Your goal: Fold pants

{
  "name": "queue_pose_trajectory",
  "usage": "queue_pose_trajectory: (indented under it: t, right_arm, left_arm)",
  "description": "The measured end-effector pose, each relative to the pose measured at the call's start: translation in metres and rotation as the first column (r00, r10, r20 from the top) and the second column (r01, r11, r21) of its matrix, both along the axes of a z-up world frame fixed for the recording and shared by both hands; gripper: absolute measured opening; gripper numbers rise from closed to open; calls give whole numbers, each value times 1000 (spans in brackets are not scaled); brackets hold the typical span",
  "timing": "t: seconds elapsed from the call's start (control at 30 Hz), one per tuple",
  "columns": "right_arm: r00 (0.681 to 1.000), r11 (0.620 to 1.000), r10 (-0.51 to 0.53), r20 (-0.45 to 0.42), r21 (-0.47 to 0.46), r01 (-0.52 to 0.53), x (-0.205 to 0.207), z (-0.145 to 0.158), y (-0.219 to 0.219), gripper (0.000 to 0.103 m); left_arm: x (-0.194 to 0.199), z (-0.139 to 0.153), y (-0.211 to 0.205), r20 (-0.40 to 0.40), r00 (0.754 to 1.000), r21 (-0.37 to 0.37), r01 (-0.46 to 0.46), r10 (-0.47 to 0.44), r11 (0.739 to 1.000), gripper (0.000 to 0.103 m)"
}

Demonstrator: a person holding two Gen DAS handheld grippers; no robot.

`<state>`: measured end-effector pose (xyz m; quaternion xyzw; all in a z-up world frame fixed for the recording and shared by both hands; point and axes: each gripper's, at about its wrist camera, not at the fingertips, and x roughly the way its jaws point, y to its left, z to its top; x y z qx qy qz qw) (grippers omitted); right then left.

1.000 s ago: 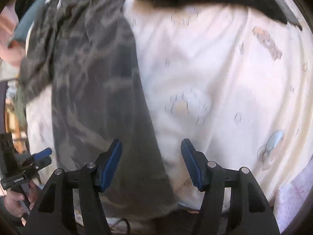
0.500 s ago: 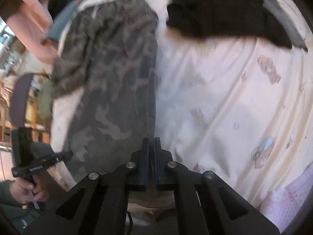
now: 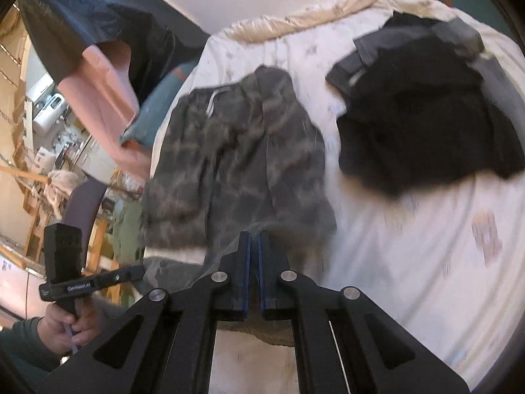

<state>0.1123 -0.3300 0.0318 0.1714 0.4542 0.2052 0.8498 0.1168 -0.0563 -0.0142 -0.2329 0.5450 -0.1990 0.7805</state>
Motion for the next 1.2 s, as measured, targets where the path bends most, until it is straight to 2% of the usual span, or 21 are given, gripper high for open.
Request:
queue_pose_trajectory:
  t: [0.07, 0.13, 0.17, 0.23, 0.3, 0.4, 0.47, 0.53, 0.63, 0.77, 0.8, 0.83, 0.87, 0.93, 1.0, 1.03, 1.07, 1.1, 1.17, 1.2]
  right_arm:
    - [1000, 1000, -16, 22, -6, 16, 27, 4, 5, 3]
    - [1000, 999, -24, 18, -35, 25, 65, 2, 13, 3]
    - [1000, 999, -26, 14, -45, 26, 79, 0, 15, 3]
    - [999, 996, -36, -1, -84, 36, 118, -11, 24, 3]
    - [998, 991, -55, -10, -124, 53, 153, -24, 29, 3]
    - [995, 986, -90, -47, -148, 82, 200, -52, 35, 3]
    - [992, 980, -111, -63, -170, 98, 224, -70, 39, 3]
    - [990, 975, -121, -70, -198, 106, 243, -87, 47, 3]
    - [990, 953, -119, -80, -289, 92, 262, -106, 59, 3]
    - [982, 952, -104, -160, -301, 52, 280, -130, 62, 9]
    - [982, 954, -97, -159, -297, 46, 280, -130, 62, 11]
    - [985, 958, -77, -151, -286, 31, 277, -126, 61, 13]
    - [989, 958, -62, -137, -285, 21, 272, -120, 60, 13]
    - [995, 957, -44, -94, -289, 15, 258, -104, 59, 13]
    - [998, 955, -56, -16, -291, 49, 240, -84, 55, 13]
    - [998, 960, -69, 14, -271, 70, 232, -78, 53, 14]
    - [997, 970, -79, 28, -230, 83, 224, -72, 51, 14]
    - [996, 977, -90, 30, -191, 94, 217, -70, 53, 15]
    - [997, 987, -73, -6, -146, 71, 212, -78, 64, 15]
    - [997, 991, -31, -68, -134, 21, 215, -93, 77, 15]
  left_arm:
    - [34, 6, 2, 27, 1000, 38, 0, -1, 999, 2]
    - [67, 3, 4, 13, 1000, 55, 0, -1, 998, 2]
    - [86, 0, 4, 13, 1000, 88, 6, -7, 996, 2]
    - [123, -6, 8, 18, 999, 136, -34, 32, 990, 2]
    - [158, -17, 10, 13, 999, 162, -32, 30, 986, 2]
    - [209, -50, 11, -19, 999, 243, -32, 38, 970, 2]
    - [235, -73, 14, -50, 998, 243, -33, 46, 970, 2]
    - [249, -84, 18, -34, 998, 247, -51, 61, 968, 2]
    - [262, -97, 24, -14, 997, 277, -69, 76, 959, 2]
    - [270, -123, 16, -55, 997, 368, -21, 45, 930, 6]
    - [268, -126, 15, -64, 997, 390, -12, 41, 921, 9]
    - [264, -125, 13, -51, 998, 418, -7, 30, 909, 18]
    - [258, -119, 12, -28, 999, 432, -4, 18, 902, 26]
    - [242, -98, 13, 54, 998, 442, -41, 19, 896, 29]
    - [228, -76, 15, 156, 987, 441, -107, 42, 891, 44]
    - [219, -65, 14, 222, 973, 442, -153, 57, 884, 54]
    - [217, -61, 9, 251, 967, 431, -153, 45, 889, 53]
    - [217, -61, 0, 256, 967, 419, -116, 5, 900, 53]
    - [221, -76, -22, 186, 979, 387, 2, -80, 922, 41]
    - [223, -89, -30, 127, 987, 367, 44, -97, 929, 41]
